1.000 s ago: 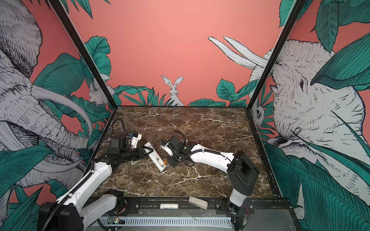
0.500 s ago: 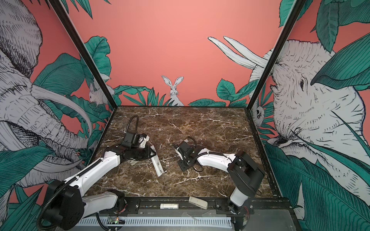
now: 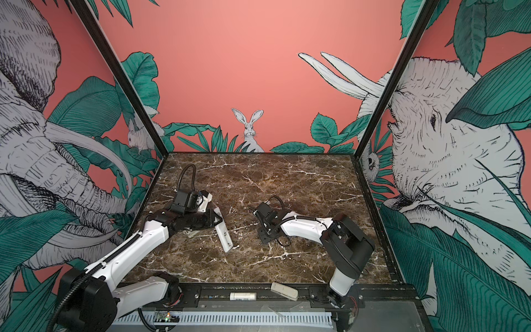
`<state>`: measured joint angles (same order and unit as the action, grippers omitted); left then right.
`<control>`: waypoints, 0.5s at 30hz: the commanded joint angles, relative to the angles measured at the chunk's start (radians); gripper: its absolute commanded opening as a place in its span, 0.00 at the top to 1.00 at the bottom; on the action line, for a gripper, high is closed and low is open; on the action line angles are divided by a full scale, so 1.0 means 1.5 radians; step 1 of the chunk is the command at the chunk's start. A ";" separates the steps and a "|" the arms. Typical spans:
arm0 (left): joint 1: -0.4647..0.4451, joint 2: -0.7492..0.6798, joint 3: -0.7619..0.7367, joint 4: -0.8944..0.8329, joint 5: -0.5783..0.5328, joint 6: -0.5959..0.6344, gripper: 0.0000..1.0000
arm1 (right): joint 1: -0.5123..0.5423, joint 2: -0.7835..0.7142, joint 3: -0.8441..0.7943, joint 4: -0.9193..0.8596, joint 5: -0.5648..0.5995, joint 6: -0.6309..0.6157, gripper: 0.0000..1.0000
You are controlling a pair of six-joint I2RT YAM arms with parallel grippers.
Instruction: Load the batteries into the remote control
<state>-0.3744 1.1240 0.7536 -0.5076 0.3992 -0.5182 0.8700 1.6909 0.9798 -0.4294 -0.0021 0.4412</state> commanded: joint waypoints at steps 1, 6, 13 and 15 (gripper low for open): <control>-0.001 -0.018 -0.010 -0.012 -0.003 0.011 1.00 | -0.004 0.011 0.013 -0.029 0.037 0.016 0.63; -0.001 -0.016 -0.009 -0.008 0.001 0.011 1.00 | -0.006 0.011 0.013 -0.048 0.062 0.015 0.65; -0.001 -0.005 -0.002 0.000 0.010 0.012 1.00 | -0.015 0.000 0.001 -0.053 0.066 -0.003 0.68; -0.001 -0.002 -0.002 0.004 0.015 0.010 1.00 | -0.017 0.006 0.006 -0.054 0.062 -0.012 0.68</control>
<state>-0.3744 1.1221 0.7506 -0.5102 0.4049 -0.5114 0.8513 1.6993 0.9821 -0.4854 0.0723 0.4374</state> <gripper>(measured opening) 0.216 0.323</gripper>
